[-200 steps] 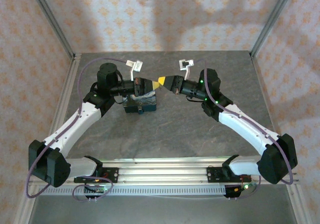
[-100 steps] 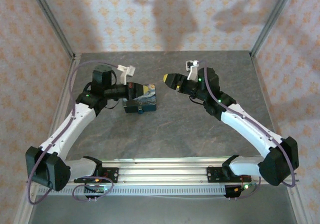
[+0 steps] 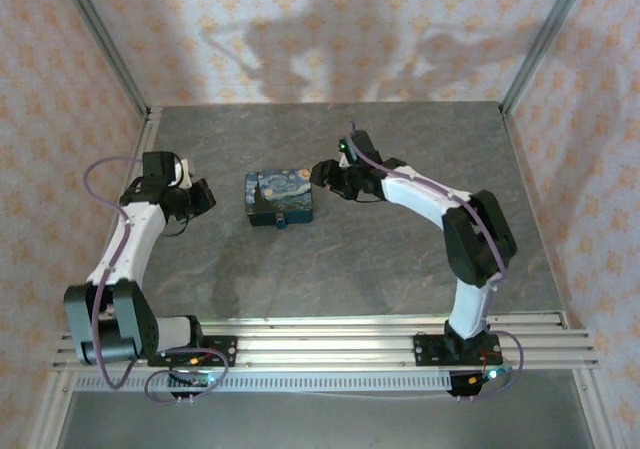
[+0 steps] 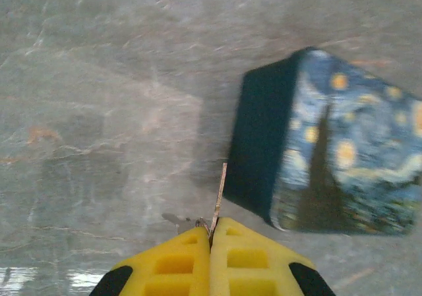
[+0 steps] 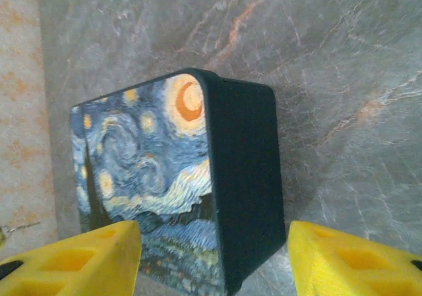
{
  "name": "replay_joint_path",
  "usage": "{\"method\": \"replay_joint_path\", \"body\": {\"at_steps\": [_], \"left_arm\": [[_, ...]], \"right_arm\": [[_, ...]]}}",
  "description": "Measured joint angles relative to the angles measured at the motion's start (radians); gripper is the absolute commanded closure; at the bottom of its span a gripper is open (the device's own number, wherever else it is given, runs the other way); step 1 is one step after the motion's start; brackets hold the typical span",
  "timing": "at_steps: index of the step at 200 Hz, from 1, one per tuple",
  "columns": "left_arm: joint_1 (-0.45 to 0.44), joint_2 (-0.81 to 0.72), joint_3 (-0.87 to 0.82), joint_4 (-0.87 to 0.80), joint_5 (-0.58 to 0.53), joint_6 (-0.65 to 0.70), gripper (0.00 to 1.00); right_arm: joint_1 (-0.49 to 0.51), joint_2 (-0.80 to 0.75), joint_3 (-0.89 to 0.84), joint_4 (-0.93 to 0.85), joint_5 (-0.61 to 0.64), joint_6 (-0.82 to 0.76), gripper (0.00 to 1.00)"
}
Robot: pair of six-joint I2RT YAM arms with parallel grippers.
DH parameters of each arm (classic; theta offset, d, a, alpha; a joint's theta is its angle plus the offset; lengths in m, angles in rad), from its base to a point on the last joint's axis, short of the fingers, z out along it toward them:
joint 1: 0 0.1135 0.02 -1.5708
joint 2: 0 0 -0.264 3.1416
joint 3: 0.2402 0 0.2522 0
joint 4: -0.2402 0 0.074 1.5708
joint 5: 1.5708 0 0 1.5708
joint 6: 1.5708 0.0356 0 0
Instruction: Unlock a padlock with a key
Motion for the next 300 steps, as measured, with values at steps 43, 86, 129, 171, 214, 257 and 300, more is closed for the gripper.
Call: {"method": "replay_joint_path", "body": {"at_steps": [43,86,129,171,214,257,300], "left_arm": [[-0.084,0.207,0.02,0.05,-0.013,-0.008,1.0],[-0.301,0.348,0.084,0.16,-0.024,-0.071,1.0],[-0.467,0.476,0.245,0.211,-0.047,-0.103,1.0],[-0.556,0.545,0.325,0.258,-0.038,-0.106,1.0],[-0.56,0.55,0.35,0.244,-0.039,-0.101,1.0],[-0.56,0.527,0.38,0.196,-0.065,-0.076,1.0],[-0.56,0.403,0.22,0.196,-0.07,-0.052,1.0]], "right_arm": [[-0.002,0.1,0.106,-0.037,-0.06,-0.005,0.41],[-0.055,0.06,-0.032,0.01,-0.119,0.0,0.42],[-0.167,-0.114,-0.266,0.047,-0.122,0.003,0.45],[-0.169,-0.243,-0.381,0.048,-0.097,-0.008,0.45],[-0.169,-0.384,-0.5,0.059,-0.049,0.003,0.45],[-0.122,-0.507,-0.526,0.042,0.08,-0.027,0.46],[-0.013,-0.489,-0.498,-0.022,0.311,-0.084,0.46]]}}
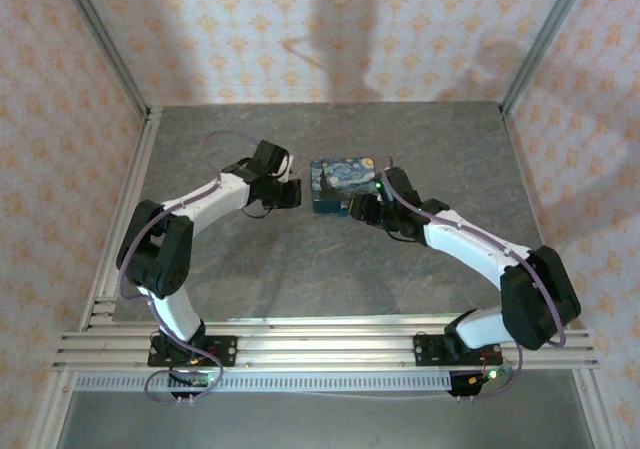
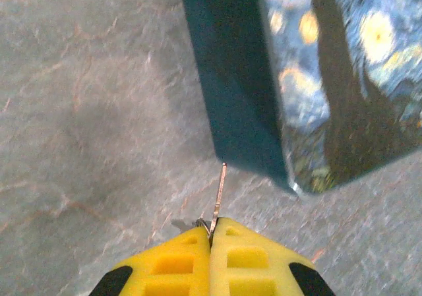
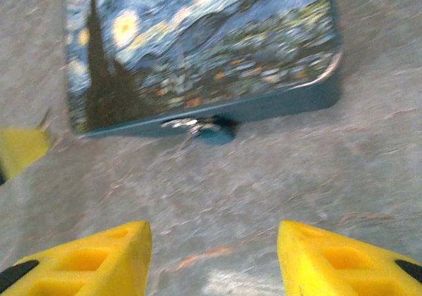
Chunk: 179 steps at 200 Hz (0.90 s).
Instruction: Unlock a padlock with a key
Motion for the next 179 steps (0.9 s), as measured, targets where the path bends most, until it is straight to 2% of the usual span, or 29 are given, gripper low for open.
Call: {"method": "replay_joint_path", "body": {"at_steps": [26,52,77,106,125,150,179], "left_arm": [[0.0,-0.013,-0.021,-0.007,-0.002,0.013,1.0],[0.0,0.006,0.009,-0.031,-0.021,0.029,1.0],[0.0,0.072,0.09,-0.038,-0.03,0.029,1.0],[0.001,0.149,0.163,-0.035,-0.029,0.024,1.0],[0.0,0.183,0.193,-0.032,-0.026,0.018,1.0],[-0.003,0.199,0.207,-0.029,-0.029,0.017,1.0],[-0.01,0.199,0.207,-0.029,-0.042,0.018,1.0]], "right_arm": [[-0.041,-0.007,0.0,-0.01,0.097,0.002,0.42],[-0.122,0.0,0.021,-0.01,0.103,0.004,0.38],[-0.149,0.095,0.117,-0.008,0.074,-0.005,0.38],[-0.148,0.282,0.243,0.004,0.005,-0.032,0.42],[-0.149,0.379,0.293,0.012,-0.046,-0.046,0.5],[-0.156,0.382,0.289,0.043,-0.079,-0.048,0.54],[-0.152,0.339,0.23,0.078,-0.079,-0.029,0.53]]}}
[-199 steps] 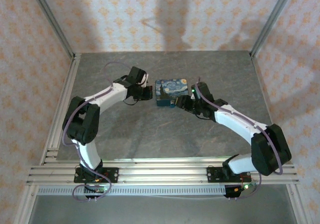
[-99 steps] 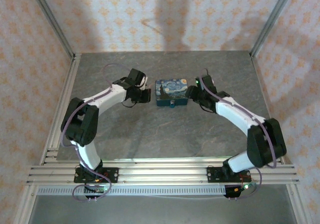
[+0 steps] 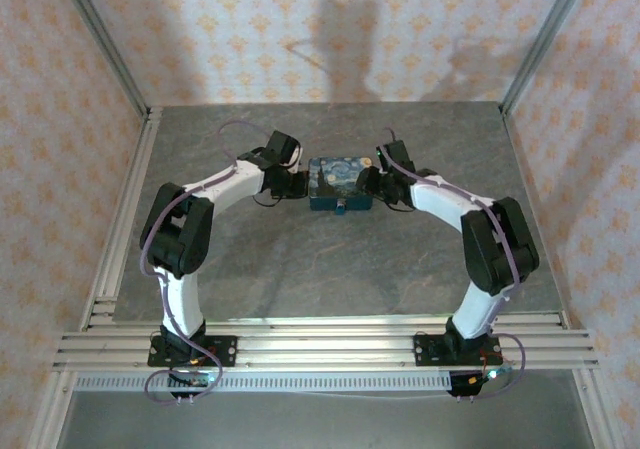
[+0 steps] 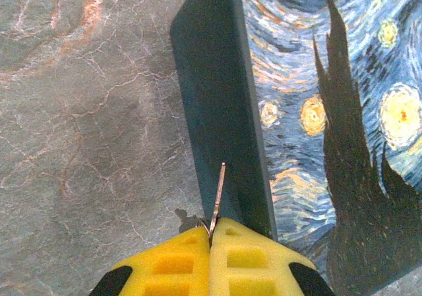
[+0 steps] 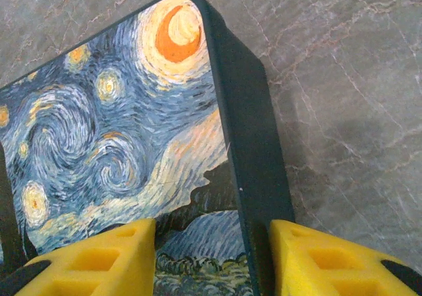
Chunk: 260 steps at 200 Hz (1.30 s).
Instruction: Unlock a padlock with a key
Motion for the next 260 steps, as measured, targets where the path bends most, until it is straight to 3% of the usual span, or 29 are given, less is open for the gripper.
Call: {"method": "replay_joint_path", "body": {"at_steps": [31,79,121,152,173,195,216,260], "left_arm": [[-0.014,-0.023,-0.028,0.009,-0.016,0.001,1.0],[-0.042,-0.105,-0.106,-0.012,-0.041,0.011,1.0],[-0.047,-0.192,-0.152,-0.014,-0.04,0.024,1.0],[-0.004,-0.27,-0.227,-0.01,-0.041,0.027,1.0],[0.027,-0.334,-0.293,-0.008,-0.045,0.026,1.0],[0.032,-0.414,-0.371,-0.005,-0.055,0.022,1.0],[0.031,-0.488,-0.447,0.017,-0.05,0.011,1.0],[0.031,-0.636,-0.576,0.045,-0.033,0.008,1.0]], "right_arm": [[0.026,-0.045,-0.049,0.005,0.032,0.029,0.52],[0.073,-0.104,-0.092,-0.039,0.049,0.068,0.41],[0.102,-0.286,-0.159,-0.106,0.064,0.112,0.37],[0.131,-0.457,-0.176,-0.166,0.164,0.113,0.39],[0.234,-0.504,-0.179,-0.208,0.269,0.121,0.42],[0.386,-0.455,-0.177,-0.226,0.369,0.143,0.44],[0.495,-0.309,-0.141,-0.237,0.433,0.175,0.45],[0.535,-0.056,-0.058,-0.222,0.479,0.223,0.47]]}}
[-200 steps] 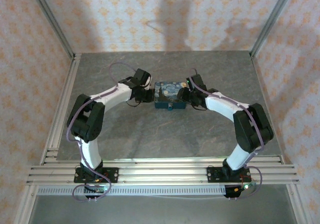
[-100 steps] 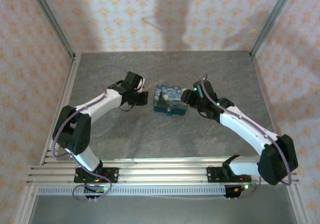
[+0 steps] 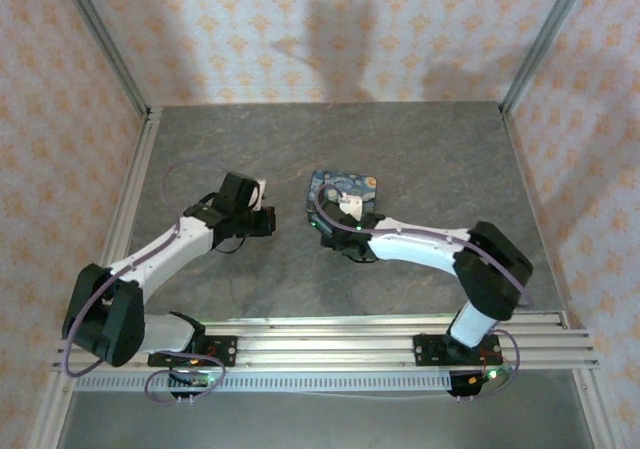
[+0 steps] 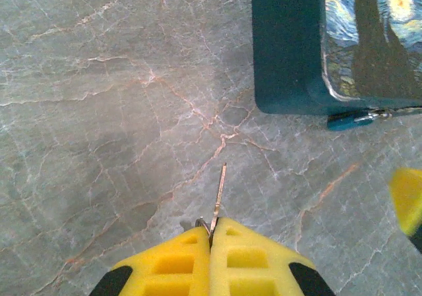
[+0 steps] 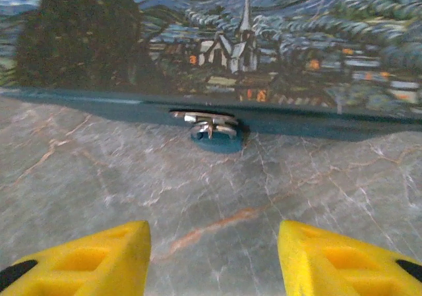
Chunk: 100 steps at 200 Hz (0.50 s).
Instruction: Unlock a padlock with a key
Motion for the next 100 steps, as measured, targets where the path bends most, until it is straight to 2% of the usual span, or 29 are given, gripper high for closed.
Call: {"method": "replay_joint_path", "body": {"at_steps": [49,100], "left_arm": [[0.0,-0.081,-0.048,0.002,0.022,0.021,1.0],[-0.001,-0.161,-0.132,0.014,0.056,0.056,1.0]], "right_arm": [[0.0,0.15,0.138,0.003,0.058,0.002,0.5],[0.0,0.206,0.189,-0.01,0.111,-0.009,0.53]]}}
